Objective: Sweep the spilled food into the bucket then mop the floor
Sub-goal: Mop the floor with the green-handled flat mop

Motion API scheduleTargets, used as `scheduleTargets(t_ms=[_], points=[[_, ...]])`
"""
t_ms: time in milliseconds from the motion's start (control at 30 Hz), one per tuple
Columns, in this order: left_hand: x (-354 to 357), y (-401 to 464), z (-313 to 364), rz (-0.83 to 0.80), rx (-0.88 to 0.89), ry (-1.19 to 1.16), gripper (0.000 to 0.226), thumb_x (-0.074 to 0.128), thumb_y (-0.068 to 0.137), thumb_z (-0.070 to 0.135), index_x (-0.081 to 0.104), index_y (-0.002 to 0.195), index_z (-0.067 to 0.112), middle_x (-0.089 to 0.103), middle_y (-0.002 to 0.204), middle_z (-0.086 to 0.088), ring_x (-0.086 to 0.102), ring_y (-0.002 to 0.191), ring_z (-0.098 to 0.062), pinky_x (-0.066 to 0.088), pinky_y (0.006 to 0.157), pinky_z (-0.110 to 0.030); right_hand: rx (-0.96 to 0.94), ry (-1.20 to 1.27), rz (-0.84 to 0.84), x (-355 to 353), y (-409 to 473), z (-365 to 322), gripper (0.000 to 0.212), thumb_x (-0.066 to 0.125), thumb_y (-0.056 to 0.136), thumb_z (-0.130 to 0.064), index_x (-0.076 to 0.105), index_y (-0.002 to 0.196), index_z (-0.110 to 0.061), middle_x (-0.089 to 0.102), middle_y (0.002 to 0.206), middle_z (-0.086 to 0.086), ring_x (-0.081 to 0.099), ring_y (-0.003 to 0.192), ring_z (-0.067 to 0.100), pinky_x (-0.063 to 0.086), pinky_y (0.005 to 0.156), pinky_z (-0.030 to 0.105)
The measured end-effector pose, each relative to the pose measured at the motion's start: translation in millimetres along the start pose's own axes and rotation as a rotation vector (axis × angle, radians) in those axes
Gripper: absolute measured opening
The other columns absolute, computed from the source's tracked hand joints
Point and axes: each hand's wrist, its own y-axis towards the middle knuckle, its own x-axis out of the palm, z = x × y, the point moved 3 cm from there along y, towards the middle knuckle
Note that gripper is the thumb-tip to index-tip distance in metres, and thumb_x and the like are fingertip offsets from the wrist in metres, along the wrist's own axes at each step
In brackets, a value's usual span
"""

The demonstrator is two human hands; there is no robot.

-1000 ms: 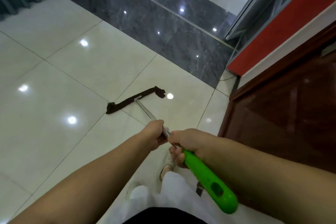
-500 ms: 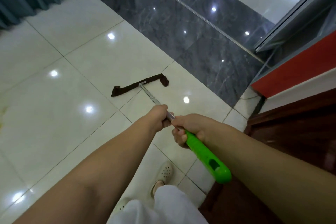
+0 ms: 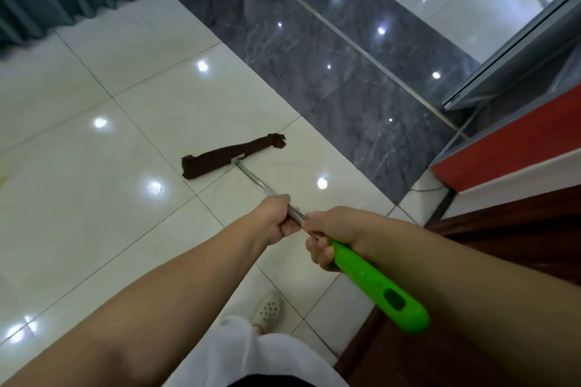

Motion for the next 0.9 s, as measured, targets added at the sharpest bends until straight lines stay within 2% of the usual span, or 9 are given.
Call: scheduleTargets(t_ms=[100,200,333,433,533,633,733,833,900], points=[[17.8,-17.9,-14.7,-0.075,-0.054,-0.053,0.026,0.033,0.101,0.014,0.042,0.078,0.005,0.054,0.048,-0.01,0.057,0.032,-0.016,0.051,0.037,-0.022,0.034,-0.025,-0.024,-18.4,-26.2,9.4,0.012,0.038,0.101,-0.012,0.048,0.107,-0.014,0.034,0.061,0.001,0.033,0.029,0.004,0.027,0.027,0.01],[32.1,-34.6,-28.4,-0.132,-0.137,-0.081,0.023,0.034,0.101,0.013,0.043,0.084,0.002,0.054,0.065,-0.015,0.06,0.049,-0.023,0.054,0.052,-0.034,0.068,-0.081,-0.023,-39.4,-48.7,16.2,0.031,0.037,0.101,-0.012,0.048,0.129,-0.014,0.038,0.059,0.002,0.033,0.032,0.004,0.028,0.026,0.012],[36.5,-47.7,-34.3,-0.116,-0.149,-0.104,0.016,0.036,0.101,0.012,0.044,0.092,0.001,0.055,0.077,-0.017,0.059,0.062,-0.026,0.052,0.035,-0.028,0.081,-0.2,-0.02,-48.9,-63.9,12.5,0.039,0.039,0.098,-0.008,0.046,0.135,-0.019,0.04,0.059,0.004,0.032,0.034,0.004,0.028,0.026,0.012],[24.2,-51.7,-30.8,-0.067,-0.113,-0.159,0.014,0.037,0.1,0.009,0.044,0.089,0.002,0.052,0.076,-0.016,0.058,0.061,-0.025,0.055,0.045,-0.033,0.069,-0.244,-0.01,-33.5,-58.9,5.8,0.042,0.039,0.097,-0.006,0.045,0.136,-0.023,0.039,0.06,0.004,0.033,0.032,0.004,0.029,0.027,0.012],[4.8,-50.9,-21.8,-0.057,-0.066,-0.256,0.014,0.036,0.098,0.007,0.043,0.087,0.003,0.048,0.072,-0.012,0.054,0.053,-0.021,0.051,0.044,-0.032,0.043,-0.309,0.015,-8.2,-49.2,-3.8,0.045,0.039,0.098,-0.006,0.043,0.138,-0.026,0.038,0.061,0.003,0.033,0.032,0.005,0.028,0.027,0.012],[-18.5,-42.3,-6.4,-0.013,-0.013,-0.32,0.016,0.036,0.099,0.01,0.042,0.086,0.003,0.049,0.079,-0.013,0.056,0.063,-0.022,0.05,0.05,-0.032,0.029,-0.379,0.002,20.4,-39.5,-19.9,0.032,0.038,0.1,-0.007,0.05,0.124,-0.023,0.035,0.061,0.002,0.032,0.032,0.004,0.028,0.027,0.012],[-40.6,-26.9,11.0,-0.001,0.018,-0.357,0.014,0.035,0.099,0.013,0.043,0.097,0.002,0.051,0.082,-0.012,0.058,0.068,-0.021,0.052,0.046,-0.031,0.019,-0.446,-0.014,45.8,-24.9,-37.4,0.023,0.037,0.1,-0.008,0.053,0.109,-0.022,0.034,0.059,0.002,0.031,0.031,0.004,0.028,0.028,0.011],[-59.9,-11.0,31.1,0.037,0.043,-0.383,0.017,0.035,0.098,0.014,0.043,0.101,0.0,0.053,0.08,-0.013,0.058,0.068,-0.022,0.048,0.035,-0.021,-0.007,-0.527,0.001,64.8,-7.0,-57.3,0.028,0.037,0.1,-0.009,0.053,0.12,-0.021,0.034,0.058,0.001,0.031,0.032,0.005,0.028,0.029,0.011],[-69.7,-7.0,48.4,0.059,0.068,-0.383,0.021,0.034,0.099,0.013,0.045,0.09,-0.002,0.054,0.066,-0.011,0.052,0.06,-0.02,0.042,0.031,-0.016,-0.018,-0.572,0.003,75.2,3.1,-74.1,0.034,0.037,0.1,-0.009,0.051,0.129,-0.019,0.034,0.058,0.001,0.031,0.032,0.005,0.028,0.03,0.01]])
